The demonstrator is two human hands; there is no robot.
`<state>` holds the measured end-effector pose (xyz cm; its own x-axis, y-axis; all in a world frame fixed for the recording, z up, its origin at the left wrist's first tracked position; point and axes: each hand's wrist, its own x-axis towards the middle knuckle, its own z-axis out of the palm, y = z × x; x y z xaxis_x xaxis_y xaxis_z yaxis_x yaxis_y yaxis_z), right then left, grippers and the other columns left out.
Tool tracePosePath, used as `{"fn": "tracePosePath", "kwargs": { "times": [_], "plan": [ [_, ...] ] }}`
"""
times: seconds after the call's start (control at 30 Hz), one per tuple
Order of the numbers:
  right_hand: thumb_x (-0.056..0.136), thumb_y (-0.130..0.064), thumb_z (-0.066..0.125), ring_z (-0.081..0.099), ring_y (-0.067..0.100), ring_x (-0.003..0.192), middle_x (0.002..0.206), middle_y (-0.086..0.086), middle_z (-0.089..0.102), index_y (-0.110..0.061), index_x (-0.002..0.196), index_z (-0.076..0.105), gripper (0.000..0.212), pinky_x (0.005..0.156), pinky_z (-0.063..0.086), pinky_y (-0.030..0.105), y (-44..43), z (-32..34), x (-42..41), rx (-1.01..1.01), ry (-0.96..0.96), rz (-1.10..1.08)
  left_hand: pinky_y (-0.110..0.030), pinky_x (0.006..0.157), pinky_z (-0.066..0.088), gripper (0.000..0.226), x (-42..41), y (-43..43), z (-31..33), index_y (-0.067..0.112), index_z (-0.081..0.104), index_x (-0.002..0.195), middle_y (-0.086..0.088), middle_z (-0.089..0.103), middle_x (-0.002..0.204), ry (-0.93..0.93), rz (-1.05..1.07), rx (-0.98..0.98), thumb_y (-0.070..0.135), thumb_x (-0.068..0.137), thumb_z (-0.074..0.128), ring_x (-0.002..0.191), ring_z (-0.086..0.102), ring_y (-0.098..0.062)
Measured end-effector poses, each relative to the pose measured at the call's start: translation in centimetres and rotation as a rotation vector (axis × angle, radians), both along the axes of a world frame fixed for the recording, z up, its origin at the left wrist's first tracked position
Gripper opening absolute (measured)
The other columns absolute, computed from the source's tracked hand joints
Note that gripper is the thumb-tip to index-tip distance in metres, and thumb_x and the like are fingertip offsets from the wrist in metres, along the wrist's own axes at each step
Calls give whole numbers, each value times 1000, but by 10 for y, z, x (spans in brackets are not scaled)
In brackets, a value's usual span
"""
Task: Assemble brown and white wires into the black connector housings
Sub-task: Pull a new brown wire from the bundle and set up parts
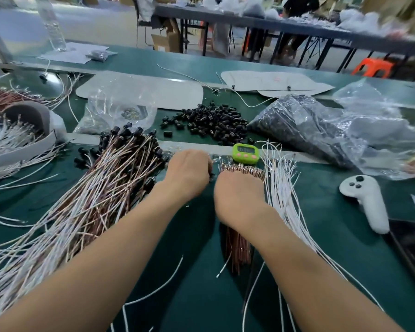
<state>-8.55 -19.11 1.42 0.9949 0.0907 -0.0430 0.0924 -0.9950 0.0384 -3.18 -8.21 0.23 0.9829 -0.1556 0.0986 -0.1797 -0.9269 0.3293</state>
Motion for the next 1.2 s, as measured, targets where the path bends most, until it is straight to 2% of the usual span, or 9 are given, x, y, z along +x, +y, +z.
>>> {"fn": "tracePosePath", "kwargs": {
  "times": [0.17,0.23,0.33,0.43,0.57,0.7,0.9,1.07,1.2],
  "plan": [
    [87,-19,65,68,28,111,116,3,68,-21,111,63,24,71,40,31,3,4,2,-14,29,-15,-30,86,47,26,-1,8,-3,29,79,108,-2,77,109,-88,104,-247,18,91,63,106,66,-28],
    [85,-16,65,68,27,105,104,1,67,-22,100,62,17,69,40,32,4,5,1,-12,36,-34,-24,84,49,27,0,15,-7,26,77,115,-1,77,106,-62,132,-429,17,95,61,96,68,-18],
    [84,-15,66,57,26,83,73,-3,44,-21,77,41,26,66,40,32,4,6,5,-7,45,-42,-18,55,44,24,-1,24,-11,24,77,96,9,67,66,62,118,-836,8,96,59,54,53,-4],
    [85,-16,66,47,23,73,68,-3,37,-20,68,35,35,63,39,30,1,5,11,27,57,-64,-21,62,52,21,-6,28,-16,27,74,84,11,71,65,47,170,-1034,8,92,69,63,65,-5],
    [86,-25,68,48,23,66,68,-3,44,-19,68,43,31,62,39,29,-10,-3,15,176,55,-169,-29,67,57,15,-10,28,-25,23,67,88,0,76,76,39,233,-1071,10,94,69,71,75,-15],
    [81,-16,61,53,20,59,64,2,57,-12,63,56,19,52,38,27,-27,-5,19,507,17,-313,-9,54,47,19,-16,29,-28,30,65,86,11,73,70,-18,211,-866,20,85,81,60,68,2],
    [80,-17,61,40,20,48,53,7,48,-14,62,57,18,51,35,35,-25,-6,28,1409,-164,-375,-9,61,50,23,-25,30,-22,28,76,75,13,75,69,49,112,-927,10,72,90,62,68,1],
    [87,-4,58,54,21,43,54,4,62,-14,68,59,21,49,48,32,-23,-22,36,1536,-255,-365,-21,58,55,17,-26,24,-22,21,80,80,-6,79,80,223,77,-1152,8,90,74,71,75,-16],
    [89,-2,54,58,24,43,57,6,66,-13,74,58,19,44,43,22,-26,-30,41,1670,-259,-314,-23,67,57,17,-24,21,-28,38,81,89,11,78,80,146,104,-945,21,84,82,72,71,-6]
  ]
}}
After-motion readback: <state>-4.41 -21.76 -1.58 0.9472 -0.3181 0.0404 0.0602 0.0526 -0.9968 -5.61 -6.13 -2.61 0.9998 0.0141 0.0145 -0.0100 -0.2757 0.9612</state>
